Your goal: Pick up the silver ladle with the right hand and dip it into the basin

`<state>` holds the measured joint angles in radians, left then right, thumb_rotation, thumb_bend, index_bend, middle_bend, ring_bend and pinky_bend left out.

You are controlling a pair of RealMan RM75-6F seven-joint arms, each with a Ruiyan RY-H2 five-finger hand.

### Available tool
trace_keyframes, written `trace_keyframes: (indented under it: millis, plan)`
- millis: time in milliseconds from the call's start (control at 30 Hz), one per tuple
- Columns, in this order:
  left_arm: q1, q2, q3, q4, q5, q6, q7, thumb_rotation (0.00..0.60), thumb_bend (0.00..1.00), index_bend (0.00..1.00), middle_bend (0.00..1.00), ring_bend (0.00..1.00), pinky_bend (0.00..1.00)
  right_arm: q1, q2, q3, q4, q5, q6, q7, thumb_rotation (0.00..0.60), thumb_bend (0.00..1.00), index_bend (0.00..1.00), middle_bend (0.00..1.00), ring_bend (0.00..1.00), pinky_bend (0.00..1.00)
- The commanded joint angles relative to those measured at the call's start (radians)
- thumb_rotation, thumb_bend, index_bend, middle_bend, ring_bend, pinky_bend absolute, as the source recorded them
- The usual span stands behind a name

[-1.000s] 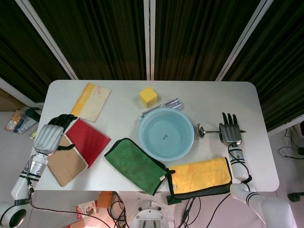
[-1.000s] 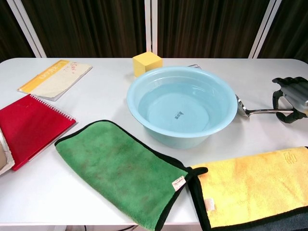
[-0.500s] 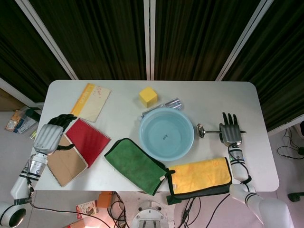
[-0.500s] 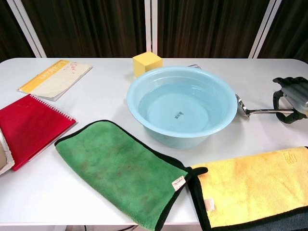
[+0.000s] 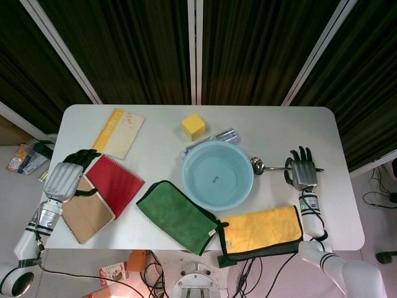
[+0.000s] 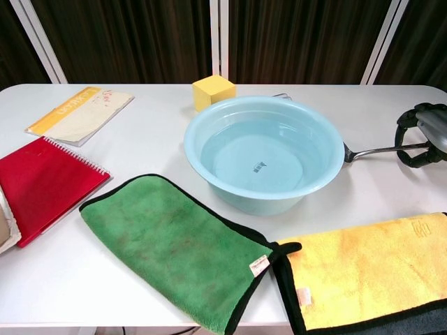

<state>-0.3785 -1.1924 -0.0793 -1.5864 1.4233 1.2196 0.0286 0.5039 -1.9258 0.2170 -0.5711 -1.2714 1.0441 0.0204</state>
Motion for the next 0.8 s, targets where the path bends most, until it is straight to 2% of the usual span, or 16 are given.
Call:
trace_keyframes:
  millis: [33,300,467,800]
  plan:
    - [-0.001,-0.001,0.001,0.001,0.0,-0.002,-0.001,0.6,0.03,0.19,0.14,0.12,0.23,-0.01,0.031,0.019,-0.06,0.016,-0.003,0.022,0.6,0.52,0.76,0.22,0.11,0.19]
    - [-0.003,-0.006,0.002,0.007,0.012,0.003,-0.01,0.6,0.03,0.19,0.14,0.12,0.23,-0.017,0.077,0.03,-0.151,0.034,-0.016,0.009,0.6,0.56,0.73,0.27,0.22,0.46]
    - [-0.004,-0.008,0.003,0.011,0.01,0.0,-0.013,0.6,0.03,0.19,0.14,0.12,0.23,-0.017,0.09,0.037,-0.182,0.051,-0.026,-0.011,0.6,0.56,0.7,0.31,0.35,0.61]
    - [-0.007,-0.012,0.003,0.015,0.008,-0.006,-0.012,0.6,0.03,0.19,0.14,0.12,0.23,-0.018,0.105,0.046,-0.22,0.082,-0.041,-0.06,0.6,0.56,0.67,0.4,0.49,0.7]
